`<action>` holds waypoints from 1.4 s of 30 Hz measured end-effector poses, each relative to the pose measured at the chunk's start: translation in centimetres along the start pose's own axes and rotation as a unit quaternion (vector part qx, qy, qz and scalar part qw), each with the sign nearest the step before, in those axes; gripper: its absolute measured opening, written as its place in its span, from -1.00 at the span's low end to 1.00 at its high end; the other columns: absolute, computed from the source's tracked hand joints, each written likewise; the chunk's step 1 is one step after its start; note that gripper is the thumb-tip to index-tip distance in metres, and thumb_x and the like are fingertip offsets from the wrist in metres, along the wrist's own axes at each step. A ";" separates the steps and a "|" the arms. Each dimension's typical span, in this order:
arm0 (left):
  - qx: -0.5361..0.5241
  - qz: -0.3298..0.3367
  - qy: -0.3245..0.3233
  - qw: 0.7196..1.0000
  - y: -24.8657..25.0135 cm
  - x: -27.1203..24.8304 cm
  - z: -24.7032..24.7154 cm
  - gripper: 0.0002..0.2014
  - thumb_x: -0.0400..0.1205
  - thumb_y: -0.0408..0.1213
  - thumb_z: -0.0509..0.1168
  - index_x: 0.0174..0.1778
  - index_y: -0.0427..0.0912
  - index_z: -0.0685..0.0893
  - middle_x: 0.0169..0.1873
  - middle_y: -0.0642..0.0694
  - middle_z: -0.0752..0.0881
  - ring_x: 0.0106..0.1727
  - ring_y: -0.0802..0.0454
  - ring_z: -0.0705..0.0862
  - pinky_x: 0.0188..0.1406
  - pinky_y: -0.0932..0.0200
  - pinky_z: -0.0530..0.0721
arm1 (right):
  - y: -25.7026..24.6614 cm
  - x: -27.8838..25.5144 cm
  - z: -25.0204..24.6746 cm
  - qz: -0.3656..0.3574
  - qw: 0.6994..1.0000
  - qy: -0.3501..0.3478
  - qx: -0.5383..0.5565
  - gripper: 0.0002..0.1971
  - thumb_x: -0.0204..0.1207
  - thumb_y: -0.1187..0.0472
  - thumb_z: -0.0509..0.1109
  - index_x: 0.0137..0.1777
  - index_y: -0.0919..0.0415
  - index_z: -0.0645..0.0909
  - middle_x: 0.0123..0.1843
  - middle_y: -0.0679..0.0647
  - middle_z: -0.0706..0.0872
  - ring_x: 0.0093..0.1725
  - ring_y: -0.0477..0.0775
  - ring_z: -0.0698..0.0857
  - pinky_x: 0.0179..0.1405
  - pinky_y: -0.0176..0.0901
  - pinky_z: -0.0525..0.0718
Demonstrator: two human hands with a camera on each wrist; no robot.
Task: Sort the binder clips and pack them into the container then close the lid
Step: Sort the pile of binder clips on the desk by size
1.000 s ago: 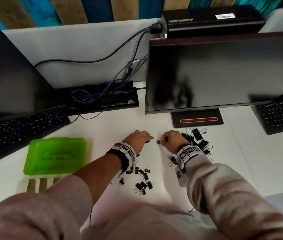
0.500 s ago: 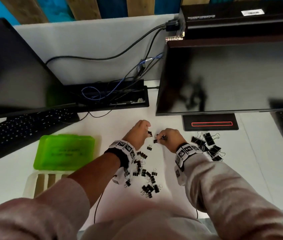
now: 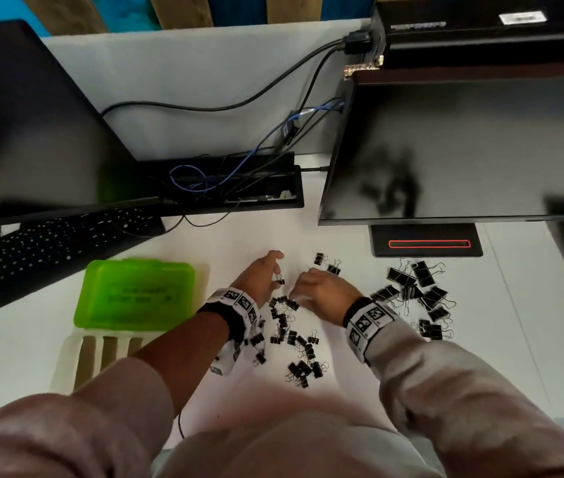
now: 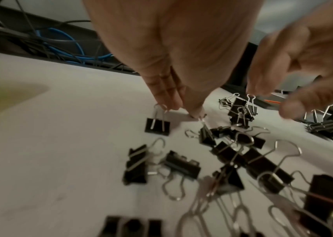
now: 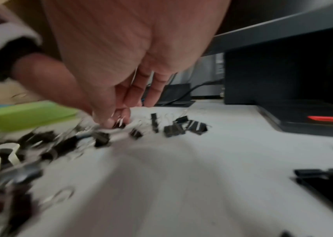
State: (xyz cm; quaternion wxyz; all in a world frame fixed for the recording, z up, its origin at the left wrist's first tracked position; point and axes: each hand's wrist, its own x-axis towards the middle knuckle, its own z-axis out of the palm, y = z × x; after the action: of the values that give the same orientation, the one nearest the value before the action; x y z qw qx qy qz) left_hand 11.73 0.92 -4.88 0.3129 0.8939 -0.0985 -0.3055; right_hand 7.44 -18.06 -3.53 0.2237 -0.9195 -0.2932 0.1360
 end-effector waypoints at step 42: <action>0.260 0.138 -0.085 0.952 -1.5 -9.3 3.5 -0.59 0.53 -0.12 0.39 0.31 0.03 0.57 0.25 -0.05 0.54 0.27 -0.07 0.50 0.25 -0.04 0.52 | -6.0 -0.4 1.7 0.257 0.958 -0.121 -0.041 -0.72 0.54 0.01 0.23 -0.04 0.19 0.67 0.03 0.18 0.73 0.03 0.24 0.71 0.02 -0.01 0.65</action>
State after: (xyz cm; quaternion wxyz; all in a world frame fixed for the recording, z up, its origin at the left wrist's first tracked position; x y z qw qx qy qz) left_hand 2.22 3.73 -3.49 0.0988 0.8925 -0.3236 -0.2982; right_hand 3.55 -13.36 -1.98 0.1065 -0.9489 -0.0768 0.2869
